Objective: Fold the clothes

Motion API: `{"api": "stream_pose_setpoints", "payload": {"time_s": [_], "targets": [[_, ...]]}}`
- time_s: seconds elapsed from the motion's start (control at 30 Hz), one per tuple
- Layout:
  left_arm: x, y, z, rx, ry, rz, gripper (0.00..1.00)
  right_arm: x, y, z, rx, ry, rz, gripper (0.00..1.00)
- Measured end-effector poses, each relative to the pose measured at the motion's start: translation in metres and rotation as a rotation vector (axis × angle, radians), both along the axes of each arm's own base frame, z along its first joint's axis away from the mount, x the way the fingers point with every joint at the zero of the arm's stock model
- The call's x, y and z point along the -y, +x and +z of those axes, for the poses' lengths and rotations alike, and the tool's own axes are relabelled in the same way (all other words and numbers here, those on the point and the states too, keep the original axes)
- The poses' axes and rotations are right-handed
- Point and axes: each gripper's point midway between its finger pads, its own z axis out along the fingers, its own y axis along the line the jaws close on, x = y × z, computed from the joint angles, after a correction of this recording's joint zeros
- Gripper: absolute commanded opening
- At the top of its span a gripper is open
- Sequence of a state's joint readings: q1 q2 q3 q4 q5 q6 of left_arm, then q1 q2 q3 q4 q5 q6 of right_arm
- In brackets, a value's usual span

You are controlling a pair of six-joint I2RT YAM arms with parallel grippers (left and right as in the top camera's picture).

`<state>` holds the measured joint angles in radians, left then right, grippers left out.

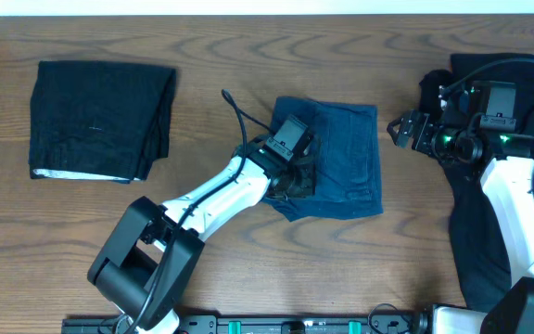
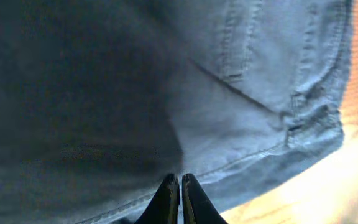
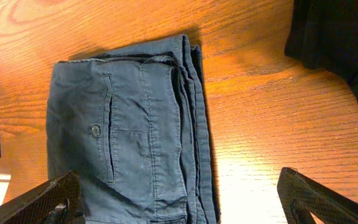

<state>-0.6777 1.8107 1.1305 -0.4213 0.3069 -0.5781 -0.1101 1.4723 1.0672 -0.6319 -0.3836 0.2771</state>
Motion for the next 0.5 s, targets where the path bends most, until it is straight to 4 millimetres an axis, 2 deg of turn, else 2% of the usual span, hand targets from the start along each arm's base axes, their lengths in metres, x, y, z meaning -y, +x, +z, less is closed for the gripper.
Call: {"api": "stream_pose_setpoints", "payload": {"time_s": [0.17,0.3,0.5], "targets": [[-0.007,0.0,-0.015,-0.013,0.041,0.037,0.07,0.001,0.0,0.0,0.0,-0.003,-0.002,0.99],[-0.012,-0.004,-0.038,-0.058,0.083,0.046,0.07,0.001,0.0,0.0,0.0,-0.004,-0.002,0.99],[-0.019,-0.008,-0.039,-0.112,0.108,0.035,0.07,0.001,0.0,0.0,-0.001,-0.007,-0.004,0.99]]}}
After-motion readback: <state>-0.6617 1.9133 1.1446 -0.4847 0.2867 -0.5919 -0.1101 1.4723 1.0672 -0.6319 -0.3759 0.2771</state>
